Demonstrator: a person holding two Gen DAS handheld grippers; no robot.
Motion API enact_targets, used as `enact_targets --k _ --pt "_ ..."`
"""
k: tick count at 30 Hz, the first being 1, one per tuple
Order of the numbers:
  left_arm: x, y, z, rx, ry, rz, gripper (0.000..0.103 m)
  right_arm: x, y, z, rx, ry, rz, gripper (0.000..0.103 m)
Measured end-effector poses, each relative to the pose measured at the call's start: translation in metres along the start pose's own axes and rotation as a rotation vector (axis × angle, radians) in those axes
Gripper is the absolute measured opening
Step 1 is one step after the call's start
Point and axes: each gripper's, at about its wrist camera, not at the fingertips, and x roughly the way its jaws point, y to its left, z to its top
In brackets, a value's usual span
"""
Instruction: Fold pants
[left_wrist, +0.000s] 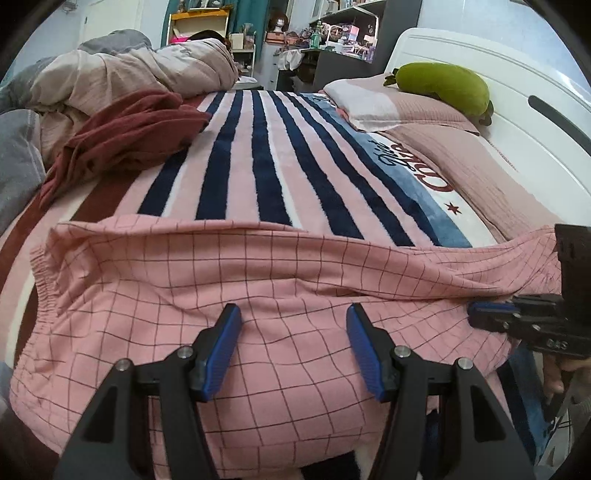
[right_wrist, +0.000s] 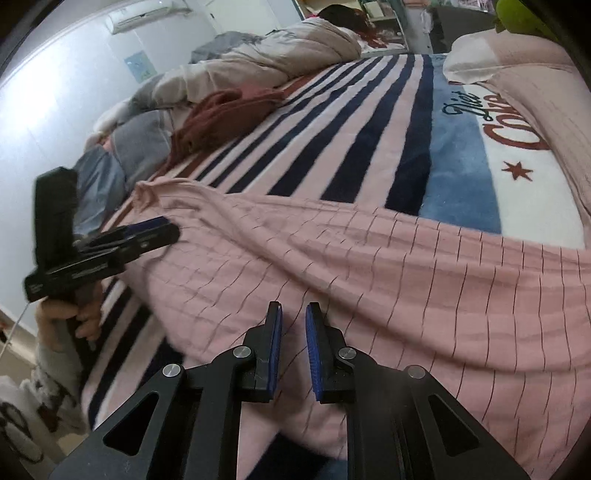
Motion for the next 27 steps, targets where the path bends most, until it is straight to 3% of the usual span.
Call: enact_targets --k 8,14,17,20,27 --pt "-0.002 0.012 -0.006 -0.030 -0.032 0.038 0.055 0.015 -0.019 0.034 -0.026 -0.018 -0.128 0.005" --pt "-0.004 0.024 -0.009 -0.057 -0.051 0.098 0.062 0.033 -0.028 0.057 -0.040 -0.018 -0.183 0.006" --pt "-0.008 0.029 -0.010 -0.080 -0.071 0.105 0.064 0.038 -0.026 0.064 -0.074 -0.027 -0.228 0.009" --pt "-0.014 0.031 -0.010 -0.087 -0.092 0.118 0.065 0.038 -0.028 0.067 -0.046 -0.031 -0.208 0.018" --pt "-0.018 0.035 -0.010 -0.105 -0.102 0.102 0.067 -0.021 -0.025 0.045 0.011 -0.113 -0.212 0.036"
